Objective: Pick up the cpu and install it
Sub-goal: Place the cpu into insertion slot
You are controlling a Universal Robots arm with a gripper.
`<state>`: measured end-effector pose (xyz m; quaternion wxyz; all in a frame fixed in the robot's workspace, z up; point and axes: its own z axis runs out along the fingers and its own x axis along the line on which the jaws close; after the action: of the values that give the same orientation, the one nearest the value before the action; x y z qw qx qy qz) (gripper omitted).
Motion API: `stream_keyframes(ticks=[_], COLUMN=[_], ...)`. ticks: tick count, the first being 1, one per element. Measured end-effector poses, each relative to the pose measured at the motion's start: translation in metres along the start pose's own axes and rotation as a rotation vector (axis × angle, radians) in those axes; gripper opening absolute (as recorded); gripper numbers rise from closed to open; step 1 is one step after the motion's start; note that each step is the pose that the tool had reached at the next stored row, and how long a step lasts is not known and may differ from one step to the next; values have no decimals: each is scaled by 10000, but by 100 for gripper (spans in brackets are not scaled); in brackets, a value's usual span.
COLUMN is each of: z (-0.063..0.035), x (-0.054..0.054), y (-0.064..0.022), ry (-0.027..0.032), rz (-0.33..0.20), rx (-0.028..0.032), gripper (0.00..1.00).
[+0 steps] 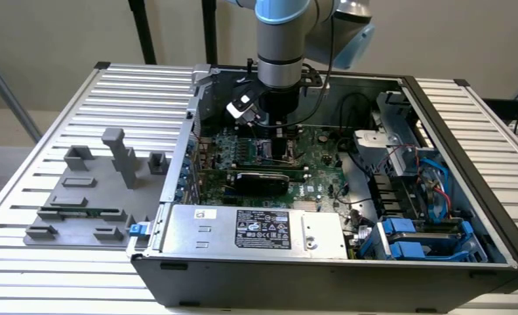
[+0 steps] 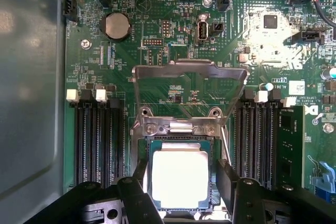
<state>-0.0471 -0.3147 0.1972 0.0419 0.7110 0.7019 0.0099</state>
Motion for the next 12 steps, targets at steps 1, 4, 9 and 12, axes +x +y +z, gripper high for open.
stream_keyframes(ticks=[1, 4, 9, 12], z=[-1, -24, -94, -139], x=[0, -1, -4, -6], y=[0, 2, 7, 10], ry=[-1, 2, 5, 5], rz=[-9, -38, -76, -86], rx=[0, -2, -3, -4], gripper=[63, 63, 63, 60])
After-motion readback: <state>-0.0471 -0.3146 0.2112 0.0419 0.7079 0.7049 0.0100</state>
